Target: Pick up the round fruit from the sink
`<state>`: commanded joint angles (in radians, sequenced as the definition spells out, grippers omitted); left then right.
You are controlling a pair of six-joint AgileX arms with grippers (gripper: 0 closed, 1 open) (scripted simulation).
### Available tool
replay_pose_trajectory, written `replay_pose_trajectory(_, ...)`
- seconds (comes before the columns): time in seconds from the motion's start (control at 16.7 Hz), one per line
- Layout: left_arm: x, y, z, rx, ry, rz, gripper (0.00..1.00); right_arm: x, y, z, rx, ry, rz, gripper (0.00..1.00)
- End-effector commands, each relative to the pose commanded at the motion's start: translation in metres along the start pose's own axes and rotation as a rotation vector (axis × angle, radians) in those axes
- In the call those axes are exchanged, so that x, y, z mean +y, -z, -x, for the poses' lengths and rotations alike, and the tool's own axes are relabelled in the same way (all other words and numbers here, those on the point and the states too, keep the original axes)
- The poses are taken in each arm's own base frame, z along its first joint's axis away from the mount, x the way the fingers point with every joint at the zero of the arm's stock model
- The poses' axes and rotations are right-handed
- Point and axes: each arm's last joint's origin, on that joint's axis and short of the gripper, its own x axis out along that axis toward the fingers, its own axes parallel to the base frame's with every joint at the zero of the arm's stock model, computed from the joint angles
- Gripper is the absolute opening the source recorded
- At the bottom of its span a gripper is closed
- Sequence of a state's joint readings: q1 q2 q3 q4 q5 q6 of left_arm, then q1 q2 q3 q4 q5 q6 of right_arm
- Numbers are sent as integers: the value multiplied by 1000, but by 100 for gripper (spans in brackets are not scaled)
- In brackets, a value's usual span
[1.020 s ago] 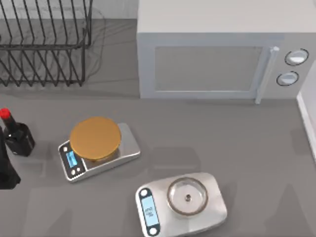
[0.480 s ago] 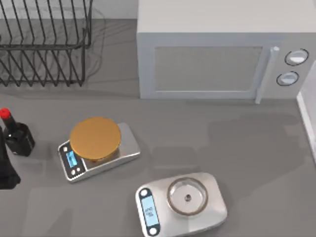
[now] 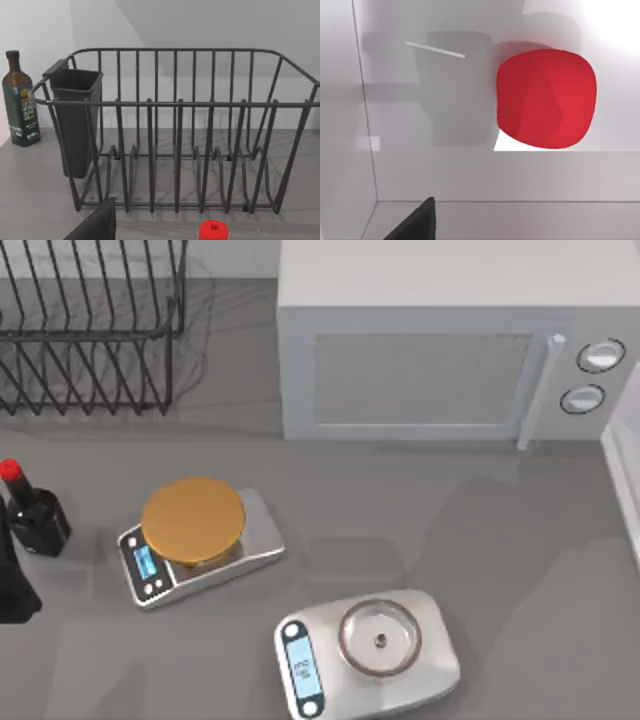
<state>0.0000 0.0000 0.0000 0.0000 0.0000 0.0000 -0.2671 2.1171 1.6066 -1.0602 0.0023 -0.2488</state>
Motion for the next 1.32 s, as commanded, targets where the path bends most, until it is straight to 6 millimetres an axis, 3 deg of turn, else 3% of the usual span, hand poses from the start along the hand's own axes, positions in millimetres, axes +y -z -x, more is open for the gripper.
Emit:
replay_pose_trajectory(0.42,0,0,0,0,0,0,100,2,-1,-6,2,0,4,100)
replay_pose_trajectory(0.6,0,0,0,0,0,0,100,0,-5,-40,6,-1,3,100)
replay_pose_trajectory(0.9,0,0,0,0,0,0,100,-1,-7,-122,-17,4,1,100)
replay_pose_trajectory(1.02,0,0,0,0,0,0,100,0,-2,-146,-7,2,0,100)
replay_pose_trajectory(1.32,0,0,0,0,0,0,100,0,0,-155,0,0,0,100)
